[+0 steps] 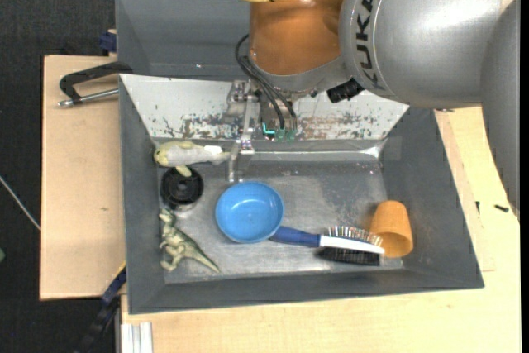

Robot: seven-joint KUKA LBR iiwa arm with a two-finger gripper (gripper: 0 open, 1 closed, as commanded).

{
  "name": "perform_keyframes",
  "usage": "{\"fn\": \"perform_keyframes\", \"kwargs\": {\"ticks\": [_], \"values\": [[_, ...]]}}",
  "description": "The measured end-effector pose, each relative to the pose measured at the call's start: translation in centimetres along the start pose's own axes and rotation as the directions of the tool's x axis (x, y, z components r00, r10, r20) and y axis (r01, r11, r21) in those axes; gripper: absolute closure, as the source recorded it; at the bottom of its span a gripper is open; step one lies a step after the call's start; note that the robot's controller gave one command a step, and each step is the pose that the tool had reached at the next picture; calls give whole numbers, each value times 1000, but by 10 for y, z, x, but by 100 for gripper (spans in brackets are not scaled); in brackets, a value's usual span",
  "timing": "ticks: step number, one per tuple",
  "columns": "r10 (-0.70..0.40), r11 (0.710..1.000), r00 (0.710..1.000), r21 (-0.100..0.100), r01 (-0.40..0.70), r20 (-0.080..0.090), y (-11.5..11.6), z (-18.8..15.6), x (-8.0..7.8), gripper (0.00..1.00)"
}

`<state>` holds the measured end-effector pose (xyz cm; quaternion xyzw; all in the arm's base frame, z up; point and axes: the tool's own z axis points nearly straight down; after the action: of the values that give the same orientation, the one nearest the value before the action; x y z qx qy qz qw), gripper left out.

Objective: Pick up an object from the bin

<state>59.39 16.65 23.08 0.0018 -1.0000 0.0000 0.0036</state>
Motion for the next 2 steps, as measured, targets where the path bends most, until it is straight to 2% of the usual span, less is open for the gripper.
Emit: {"fn": "perform_keyframes", "kwargs": {"ticks": [1,2], "values": [[39,999,999,-8,-39,25,6,157,-2,0],[-133,991,991,1,133,3,-5,150,88,0]]}}
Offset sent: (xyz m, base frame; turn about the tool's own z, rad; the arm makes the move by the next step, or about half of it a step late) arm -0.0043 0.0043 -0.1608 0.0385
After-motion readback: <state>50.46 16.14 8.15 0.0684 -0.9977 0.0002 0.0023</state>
